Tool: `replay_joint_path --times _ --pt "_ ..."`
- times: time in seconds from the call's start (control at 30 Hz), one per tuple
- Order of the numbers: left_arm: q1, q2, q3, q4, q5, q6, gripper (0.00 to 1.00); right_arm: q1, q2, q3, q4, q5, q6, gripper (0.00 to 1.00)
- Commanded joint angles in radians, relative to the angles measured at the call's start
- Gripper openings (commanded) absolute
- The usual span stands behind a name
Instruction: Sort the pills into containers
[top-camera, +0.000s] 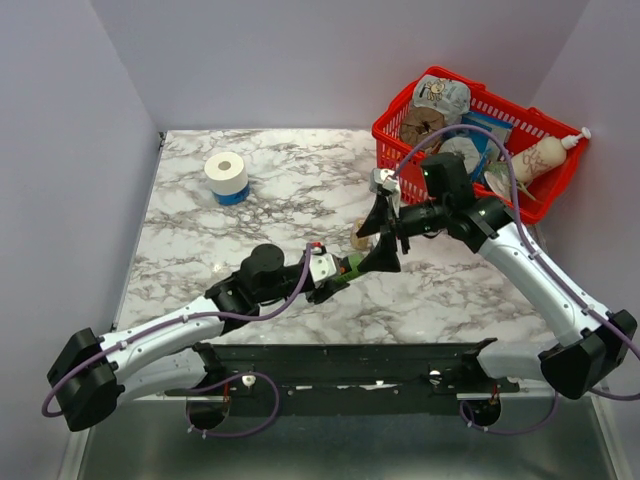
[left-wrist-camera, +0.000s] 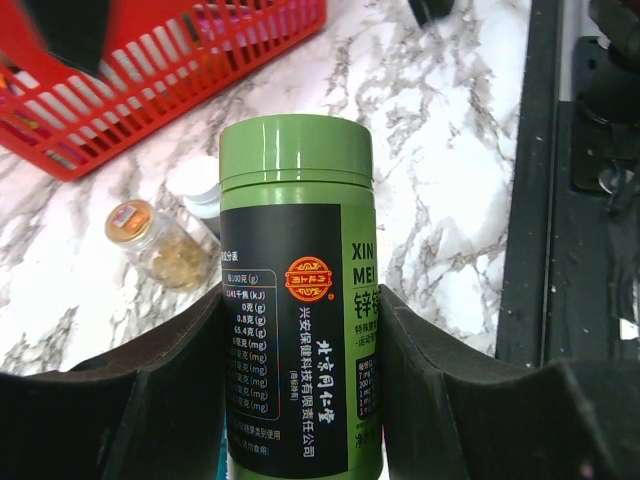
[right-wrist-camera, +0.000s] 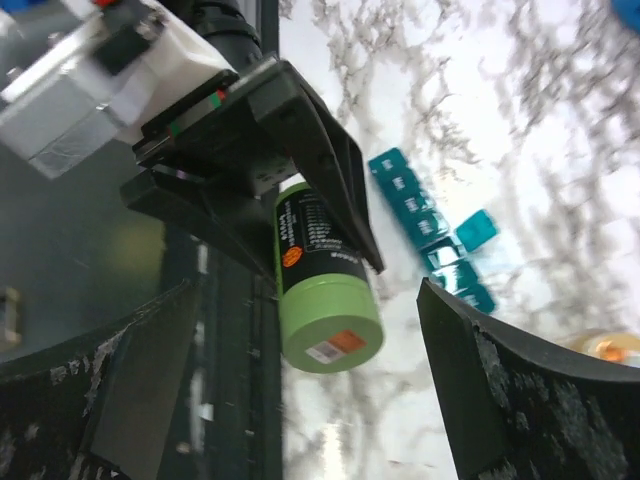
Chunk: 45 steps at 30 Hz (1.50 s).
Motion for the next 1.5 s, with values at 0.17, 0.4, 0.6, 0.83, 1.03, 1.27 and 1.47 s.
replay_joint_path --times 0.17,0.4,0.6,0.83,1.03,1.27,1.47 --pt "-0.002 -0.065 -0.059 0.159 -0.119 -0.020 0.00 -0.001 0.034 -0.127 0.137 0.027 0.395 0.98" --pt "-0.002 -0.065 -0.062 0.173 -0.123 -0.020 0.00 -0.001 0.081 -0.106 0.155 -0.068 0.477 0.84" --pt "-0.002 -0.070 -0.062 0.166 -0.123 -0.014 0.00 -0.001 0.107 -0.089 0.158 -0.145 0.466 0.42" --pt "0.056 -0.085 -0.067 0.123 0.046 -0.023 0.00 0.022 0.116 0.011 -0.042 -0.248 0.013 0.12" --pt "0.116 -0.069 -0.050 0.074 0.233 -0.044 0.00 0.065 0.103 0.113 -0.289 -0.195 -0.810 0.13" --pt "0.130 -0.075 -0.042 0.066 0.192 -0.023 0.00 0.074 0.144 0.184 -0.262 -0.095 -0.732 0.61" --pt "0.130 -0.102 -0.045 0.043 0.105 0.014 0.00 0.072 0.113 0.183 -0.165 -0.020 -0.251 0.93"
